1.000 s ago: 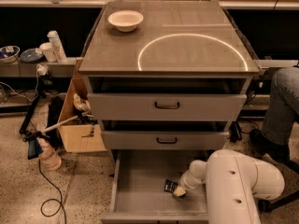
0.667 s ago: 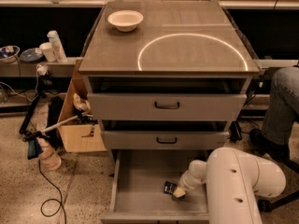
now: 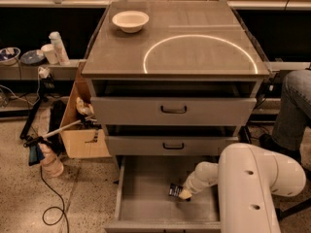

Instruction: Pick rxbar chocolate from bottom drawer and place on counter

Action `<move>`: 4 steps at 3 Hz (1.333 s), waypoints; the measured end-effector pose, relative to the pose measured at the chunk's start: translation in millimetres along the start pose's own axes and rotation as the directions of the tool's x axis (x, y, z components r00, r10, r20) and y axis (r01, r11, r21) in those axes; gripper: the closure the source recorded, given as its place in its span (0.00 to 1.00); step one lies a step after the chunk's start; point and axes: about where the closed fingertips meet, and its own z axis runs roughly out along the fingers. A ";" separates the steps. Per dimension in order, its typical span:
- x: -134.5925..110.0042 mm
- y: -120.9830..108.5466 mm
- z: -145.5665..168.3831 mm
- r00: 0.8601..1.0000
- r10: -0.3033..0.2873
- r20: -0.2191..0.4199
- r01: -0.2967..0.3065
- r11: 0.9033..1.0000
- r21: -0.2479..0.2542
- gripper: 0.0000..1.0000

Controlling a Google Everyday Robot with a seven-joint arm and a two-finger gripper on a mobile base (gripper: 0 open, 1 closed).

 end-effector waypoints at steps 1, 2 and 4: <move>-5.7 2.5 -15.8 1.000 -0.007 -0.003 0.007 1.000 0.020 1.00; -7.9 3.2 -21.8 1.000 -0.006 -0.003 0.006 1.000 0.024 1.00; -24.3 16.0 -13.7 0.998 -0.057 0.016 0.057 0.998 -0.032 1.00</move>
Offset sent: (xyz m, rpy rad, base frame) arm 0.0016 -0.0012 0.0344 -0.0195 -0.0293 -0.0073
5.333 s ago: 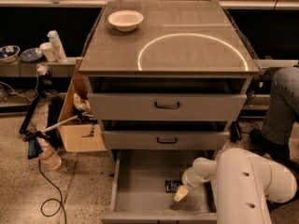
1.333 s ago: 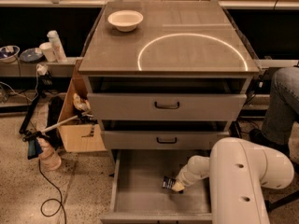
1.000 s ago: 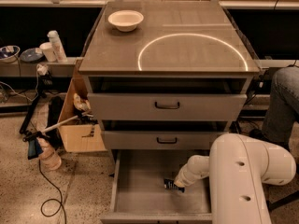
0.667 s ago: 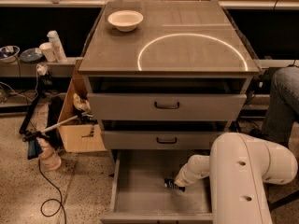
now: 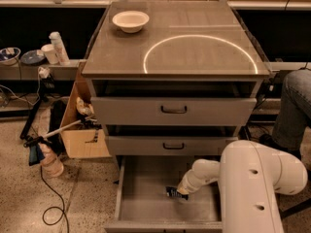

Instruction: Pick rxbar chocolate from bottom drawer and place on counter

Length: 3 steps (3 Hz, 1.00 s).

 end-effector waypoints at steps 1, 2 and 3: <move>-36.3 23.3 20.8 0.993 -0.116 0.029 0.118 0.989 -0.094 1.00; -50.9 31.7 26.8 0.986 -0.159 0.045 0.163 0.979 -0.121 1.00; -50.9 32.1 26.9 0.986 -0.160 0.045 0.165 0.979 -0.122 0.82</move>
Offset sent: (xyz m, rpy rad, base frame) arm -0.0020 0.0838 -0.0009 0.0860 0.0301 0.2530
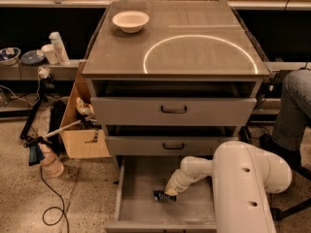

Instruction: Pick rxbar chocolate from bottom drawer and place on counter

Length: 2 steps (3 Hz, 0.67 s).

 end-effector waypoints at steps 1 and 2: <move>0.0 0.0 0.0 1.000 0.000 0.000 0.000 1.000 0.000 0.58; 0.3 1.0 0.2 1.000 -0.012 -0.002 0.012 1.000 -0.007 0.35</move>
Offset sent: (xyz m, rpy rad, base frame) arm 0.0016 -0.0025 0.0031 -0.0023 -0.0044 0.0311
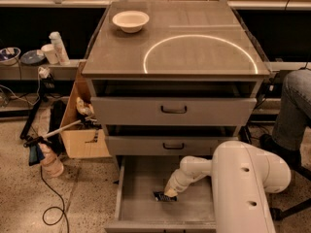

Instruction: Pick rxbar chocolate from bottom drawer and place on counter

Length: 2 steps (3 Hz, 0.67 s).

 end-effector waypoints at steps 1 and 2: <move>-3.9 1.1 -9.0 1.000 -0.016 -0.002 0.016 1.000 0.007 0.04; -11.2 5.1 -30.0 0.999 -0.036 -0.002 0.036 0.999 0.038 0.00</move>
Offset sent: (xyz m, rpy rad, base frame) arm 0.0037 -0.0037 0.0319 -0.0106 -0.0457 0.0218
